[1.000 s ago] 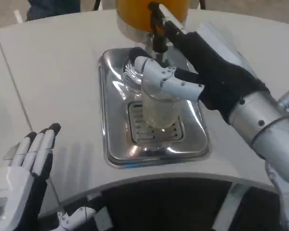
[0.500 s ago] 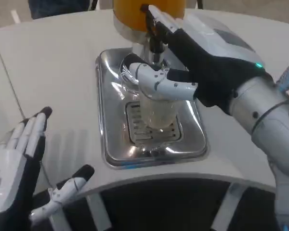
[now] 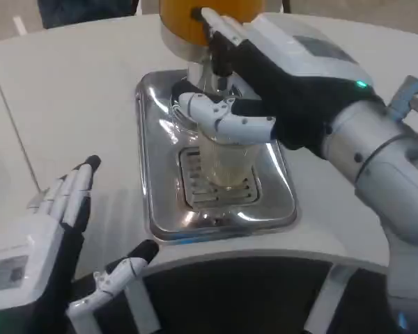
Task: Grasp the cup under the faucet to collect the drink, then remove the cup.
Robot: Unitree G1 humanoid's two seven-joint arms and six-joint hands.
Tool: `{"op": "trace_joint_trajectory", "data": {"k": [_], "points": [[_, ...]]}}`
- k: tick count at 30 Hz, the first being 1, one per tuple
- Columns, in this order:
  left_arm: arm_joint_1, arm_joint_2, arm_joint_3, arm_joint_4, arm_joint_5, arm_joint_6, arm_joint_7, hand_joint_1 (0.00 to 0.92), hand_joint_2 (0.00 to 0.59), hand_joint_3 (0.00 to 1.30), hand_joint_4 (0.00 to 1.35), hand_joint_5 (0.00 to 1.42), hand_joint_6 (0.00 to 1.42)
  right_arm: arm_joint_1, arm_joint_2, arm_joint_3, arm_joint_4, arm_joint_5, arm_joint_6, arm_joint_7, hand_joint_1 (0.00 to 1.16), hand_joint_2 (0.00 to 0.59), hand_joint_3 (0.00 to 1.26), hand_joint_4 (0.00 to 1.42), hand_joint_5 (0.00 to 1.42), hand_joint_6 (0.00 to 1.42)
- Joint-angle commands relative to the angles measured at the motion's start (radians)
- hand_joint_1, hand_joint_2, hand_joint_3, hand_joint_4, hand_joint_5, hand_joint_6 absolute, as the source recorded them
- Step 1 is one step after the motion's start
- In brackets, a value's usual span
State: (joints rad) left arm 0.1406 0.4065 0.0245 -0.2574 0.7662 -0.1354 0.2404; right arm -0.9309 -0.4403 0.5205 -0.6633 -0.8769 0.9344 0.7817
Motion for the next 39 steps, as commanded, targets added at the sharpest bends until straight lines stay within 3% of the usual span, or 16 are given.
{"op": "trace_joint_trajectory", "data": {"k": [1, 7, 14, 39], "points": [[-0.017, -0.014, -0.024, 0.019, 0.014, 0.013, 0.002, 0.0, 0.177, 0.0, 0.0, 0.06, 0.1, 0.055, 0.04, 0.006, 0.036, 0.045, -0.103, -0.012, 0.17, 0.465, 0.03, 0.0, 0.0, 0.08], [-0.047, -0.024, -0.042, 0.032, 0.022, 0.023, 0.002, 0.0, 0.185, 0.0, 0.0, 0.06, 0.11, 0.126, 0.051, -0.03, 0.1, 0.065, -0.212, -0.056, 0.19, 0.466, 0.03, 0.0, 0.0, 0.09], [-0.095, -0.052, -0.079, 0.042, 0.039, 0.057, -0.009, 0.0, 0.19, 0.0, 0.0, 0.06, 0.11, 0.156, 0.07, -0.06, 0.119, 0.054, -0.286, -0.064, 0.2, 0.469, 0.03, 0.0, 0.0, 0.09], [-0.287, -0.103, -0.209, 0.159, 0.054, 0.156, -0.005, 0.016, 0.14, 0.0, 0.0, 0.03, 0.08, 0.149, 0.134, -0.089, 0.091, -0.032, -0.285, 0.019, 0.22, 0.475, 0.03, 0.0, 0.0, 0.08]]}}
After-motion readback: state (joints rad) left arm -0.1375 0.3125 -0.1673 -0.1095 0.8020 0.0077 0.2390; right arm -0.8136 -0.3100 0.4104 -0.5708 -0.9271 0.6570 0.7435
